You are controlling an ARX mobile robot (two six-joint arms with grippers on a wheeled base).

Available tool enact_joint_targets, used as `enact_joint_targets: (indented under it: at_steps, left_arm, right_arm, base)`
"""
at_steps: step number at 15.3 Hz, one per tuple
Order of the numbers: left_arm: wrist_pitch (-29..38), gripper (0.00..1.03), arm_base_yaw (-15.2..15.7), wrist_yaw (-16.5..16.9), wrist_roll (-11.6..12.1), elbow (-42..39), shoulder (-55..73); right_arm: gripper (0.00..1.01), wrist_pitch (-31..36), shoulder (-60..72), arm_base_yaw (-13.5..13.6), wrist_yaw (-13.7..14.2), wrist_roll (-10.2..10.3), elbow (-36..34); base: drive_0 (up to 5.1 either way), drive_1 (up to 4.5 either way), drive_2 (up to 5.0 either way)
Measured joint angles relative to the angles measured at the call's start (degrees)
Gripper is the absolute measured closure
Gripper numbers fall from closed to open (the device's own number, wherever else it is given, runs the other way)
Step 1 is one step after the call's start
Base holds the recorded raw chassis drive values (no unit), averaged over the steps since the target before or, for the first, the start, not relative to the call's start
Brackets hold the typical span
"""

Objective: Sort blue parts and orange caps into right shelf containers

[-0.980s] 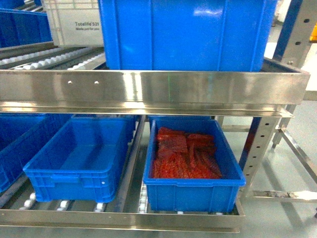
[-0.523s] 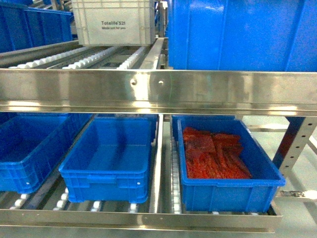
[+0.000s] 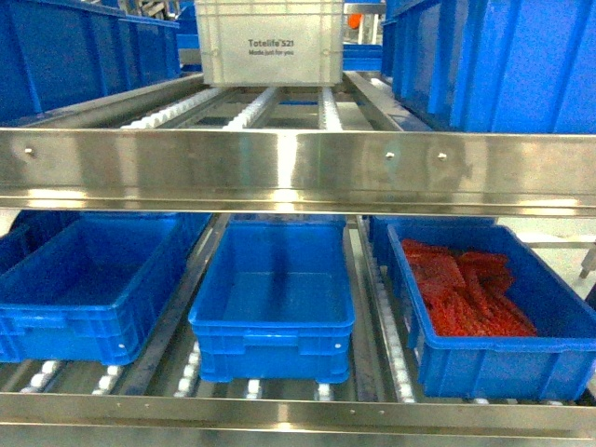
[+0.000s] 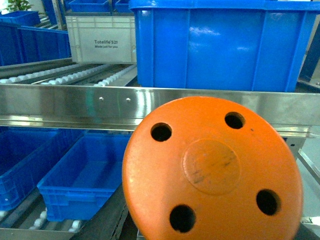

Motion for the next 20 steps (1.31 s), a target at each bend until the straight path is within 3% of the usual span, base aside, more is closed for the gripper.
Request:
enact_joint_targets:
  at_steps: [20]
  left_arm:
    - [0.0, 0.61, 0.0, 0.0, 0.0, 0.0, 0.0]
  right_arm:
    - [0.57, -0.1, 0.0, 0.0, 0.0, 0.0, 0.0]
  base:
    - [-5.0, 2.46, 2.5]
